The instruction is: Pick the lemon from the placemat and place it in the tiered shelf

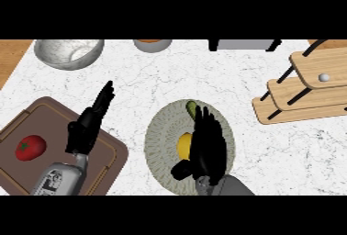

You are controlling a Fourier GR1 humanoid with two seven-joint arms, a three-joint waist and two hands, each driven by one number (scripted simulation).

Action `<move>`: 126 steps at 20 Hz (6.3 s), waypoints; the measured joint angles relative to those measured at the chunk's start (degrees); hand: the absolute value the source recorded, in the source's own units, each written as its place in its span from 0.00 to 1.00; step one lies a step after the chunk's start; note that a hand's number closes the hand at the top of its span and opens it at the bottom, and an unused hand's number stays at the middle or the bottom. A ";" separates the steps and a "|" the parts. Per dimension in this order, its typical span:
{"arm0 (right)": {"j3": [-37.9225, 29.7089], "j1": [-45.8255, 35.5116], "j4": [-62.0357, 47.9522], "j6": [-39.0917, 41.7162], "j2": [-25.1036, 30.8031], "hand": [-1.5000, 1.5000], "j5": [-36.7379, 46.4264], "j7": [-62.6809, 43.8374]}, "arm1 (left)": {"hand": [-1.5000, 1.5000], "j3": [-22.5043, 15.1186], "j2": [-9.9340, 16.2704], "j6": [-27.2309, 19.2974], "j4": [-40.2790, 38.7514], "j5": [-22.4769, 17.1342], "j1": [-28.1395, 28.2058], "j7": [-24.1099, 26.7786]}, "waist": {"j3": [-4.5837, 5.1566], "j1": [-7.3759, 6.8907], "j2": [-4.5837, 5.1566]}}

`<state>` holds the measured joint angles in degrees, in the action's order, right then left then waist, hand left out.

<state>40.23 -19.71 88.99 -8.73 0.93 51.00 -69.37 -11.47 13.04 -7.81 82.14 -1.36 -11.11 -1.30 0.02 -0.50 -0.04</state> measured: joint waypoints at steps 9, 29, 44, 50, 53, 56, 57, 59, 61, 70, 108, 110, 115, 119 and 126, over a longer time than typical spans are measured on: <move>0.20 -1.52 -4.55 -1.94 0.00 0.00 -1.02 0.24 | 0.50 0.83 -0.63 0.71 -1.44 0.61 -0.24 0.96 | 0.00 0.01 0.04; 3.04 -1.98 -14.29 -6.60 -0.14 1.00 -6.33 3.59 | 0.50 2.08 -2.15 1.75 0.92 2.51 0.07 -1.53 | 0.02 -0.03 -0.05; 7.16 7.80 -1.67 -3.39 7.65 1.00 -1.88 11.17 | 0.50 4.57 -3.21 2.95 -0.12 3.66 1.00 0.21 | -0.01 0.98 -0.20; 10.60 19.20 17.26 -4.61 22.37 1.00 -4.83 21.31 | 0.50 4.84 -3.58 2.65 -0.04 3.86 0.83 -0.56 | -0.04 1.82 -0.29; 9.19 22.94 26.33 -8.24 25.21 1.00 -6.65 24.09 | 0.50 4.60 -3.63 2.68 0.36 4.12 1.83 -0.18 | -0.05 1.93 -0.34; 7.91 26.90 36.05 -10.90 28.68 1.00 -6.53 25.43 | 0.50 4.72 -3.36 2.85 1.23 4.19 2.26 -0.42 | -0.05 1.94 -0.38; 7.46 28.60 38.65 -11.98 30.09 1.00 -6.09 26.14 | 0.50 4.82 -3.26 3.07 1.50 4.07 2.47 -0.38 | -0.05 1.89 -0.37; 6.15 30.98 43.41 -13.06 32.21 1.00 -5.49 26.28 | 0.50 5.16 -3.14 3.28 1.08 4.09 2.01 -0.41 | -0.02 1.89 -0.34; 3.73 31.85 44.49 -14.03 33.88 1.00 -5.43 26.65 | 0.50 5.14 -3.27 3.50 1.00 4.11 2.23 -0.12 | -0.01 1.81 -0.29; -9.11 27.98 46.32 -13.71 38.16 1.00 -4.68 21.04 | 0.50 4.66 -4.11 2.75 1.44 5.23 2.94 0.05 | 0.10 2.07 -0.38; -50.21 -4.90 24.77 5.06 44.44 1.00 -18.57 30.95 | 0.50 7.43 -5.13 6.43 -0.19 5.90 0.12 -0.17 | 0.00 0.15 0.13; -49.83 -4.27 22.39 3.66 43.65 1.00 -17.19 35.46 | 0.50 7.16 -5.68 6.24 -0.62 6.35 0.63 0.73 | -0.01 0.16 0.14; -49.07 -8.22 13.24 -0.14 40.13 1.00 -14.19 41.04 | 0.50 7.62 -5.80 6.98 -0.36 6.32 0.85 0.77 | -0.01 -0.02 0.14; -52.64 -11.40 8.57 -4.03 36.01 1.00 -20.21 45.12 | 0.50 6.74 -6.42 6.40 0.88 7.20 1.08 -0.18 | -0.06 -0.28 0.16; -56.50 -13.50 -1.52 -6.82 33.05 1.00 -25.72 55.95 | 0.50 6.49 -7.59 5.72 1.20 8.36 2.09 -0.08 | -0.04 0.06 0.11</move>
<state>-16.27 -33.22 87.47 -15.55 33.98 25.28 -13.42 -4.98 5.45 -2.09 83.34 7.00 -9.02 -1.38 -0.02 -0.44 0.07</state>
